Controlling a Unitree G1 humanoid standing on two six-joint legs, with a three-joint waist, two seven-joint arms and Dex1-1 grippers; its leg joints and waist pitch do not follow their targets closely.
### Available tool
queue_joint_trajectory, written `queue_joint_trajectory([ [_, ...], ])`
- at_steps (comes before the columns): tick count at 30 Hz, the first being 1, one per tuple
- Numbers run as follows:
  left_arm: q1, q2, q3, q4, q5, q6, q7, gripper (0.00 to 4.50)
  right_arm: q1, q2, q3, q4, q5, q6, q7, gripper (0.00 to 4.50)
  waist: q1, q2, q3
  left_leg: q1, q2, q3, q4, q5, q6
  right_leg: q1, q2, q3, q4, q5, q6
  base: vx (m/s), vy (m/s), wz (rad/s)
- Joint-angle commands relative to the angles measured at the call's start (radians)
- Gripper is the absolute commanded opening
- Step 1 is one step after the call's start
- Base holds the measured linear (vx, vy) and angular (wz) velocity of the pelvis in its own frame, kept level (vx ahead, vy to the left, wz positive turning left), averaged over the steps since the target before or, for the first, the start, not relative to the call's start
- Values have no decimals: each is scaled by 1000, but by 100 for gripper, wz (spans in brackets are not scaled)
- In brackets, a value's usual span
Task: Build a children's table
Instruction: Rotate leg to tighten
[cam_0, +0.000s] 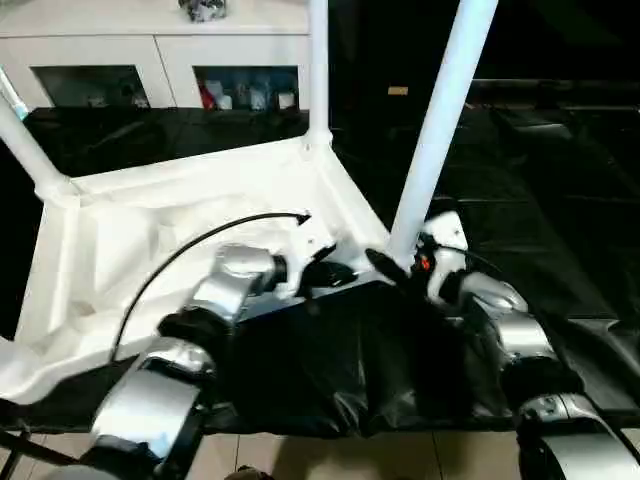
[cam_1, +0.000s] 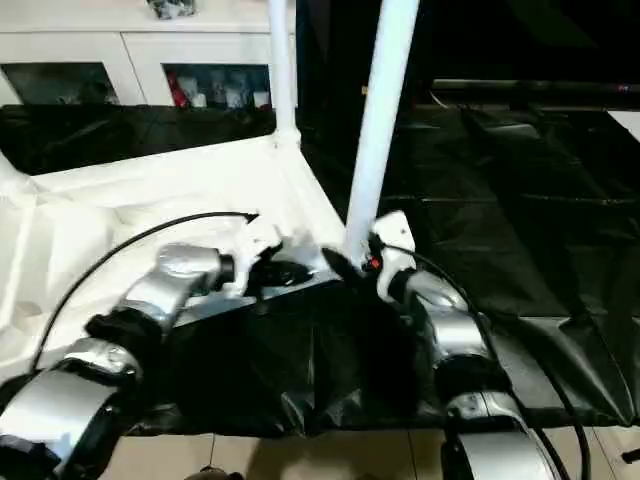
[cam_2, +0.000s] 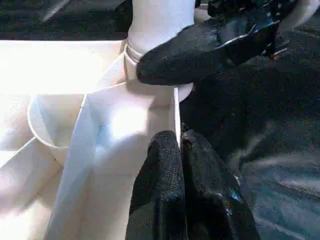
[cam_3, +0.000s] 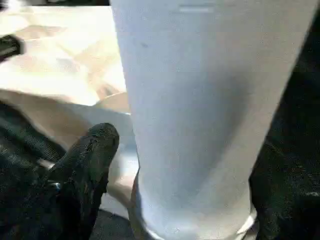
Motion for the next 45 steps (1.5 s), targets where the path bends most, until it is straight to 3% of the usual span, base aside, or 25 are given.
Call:
queue_joint_trajectory([
  [1,-2,-39,-16,-67,-61,-38,-79,0,29,45,112,-21,19,26,135,391,12,-12,-61,19,37,-13,-60,-170,107,47,-48,14,-53,-22,-284,0,0,0],
  [4,22,8,-32,-117,-84,-16,-203,0,76,-5,132,-111,64,60,293,391,20,-11,-59,25,41,-15,-67,-210,83,44,-48,16,-59,-111,-271,0,0,0],
  [9,38,40,-40,-152,-97,4,-274,0,110,-44,153,-188,89,100,388,391,24,-7,-57,27,44,-17,-73,-232,61,40,-46,17,-60,-130,-264,0,0,0],
  [23,76,95,-46,-237,-117,67,-372,0,150,-107,205,-285,85,161,500,272,38,-7,-60,26,42,-17,-70,-199,52,39,-49,17,-54,-102,-260,0,0,0],
  [28,60,79,-26,-207,-94,58,-276,0,141,-88,189,-267,80,168,453,260,38,-7,-59,26,41,-16,-70,-205,48,38,-48,17,-56,-110,-258,0,0,0],
  [31,24,47,0,-142,-64,56,-125,0,95,-38,151,-155,24,159,257,259,35,-6,-58,28,40,-16,-71,-225,28,33,-50,18,-60,-153,-253,0,0,0],
  [32,24,47,0,-142,-64,56,-125,0,95,-38,151,-155,24,159,257,258,30,-8,-55,29,37,-20,-76,-257,3,36,-52,18,-68,-222,-234,0,0,0],
  [35,-3,22,15,-89,-38,72,19,0,47,5,122,-42,-23,165,47,257,21,-7,-53,28,36,-21,-78,-271,-10,34,-52,21,-70,-258,-217,0,0,0],
  [37,-29,0,31,-38,-23,83,144,0,15,37,101,30,-44,171,-96,256,6,-8,-54,25,32,-25,-81,-264,-25,35,-50,20,-70,-257,-209,0,0,0],
  [38,-37,-8,36,-21,-19,85,182,0,5,48,95,51,-51,172,-143,256,5,-8,-57,28,30,-25,-79,-260,-25,35,-50,20,-71,-251,-206,0,0,0],
  [41,-60,-34,43,25,-9,80,289,0,-29,91,73,117,-61,175,-280,256,-6,-8,-61,24,26,-23,-74,-222,-13,38,-45,20,-65,-174,-214,0,0,0],
  [43,-74,-56,44,50,-1,66,335,0,-44,124,82,143,-80,135,-306,256,-10,-8,-62,20,25,-21,-68,-195,13,42,-45,19,-62,-106,-229,0,0,0],
  [45,-78,-66,43,55,-2,61,329,0,-50,134,83,153,-79,111,-296,256,-8,-8,-62,21,26,-20,-67,-197,31,44,-46,19,-62,-94,-236,0,0,0],
])
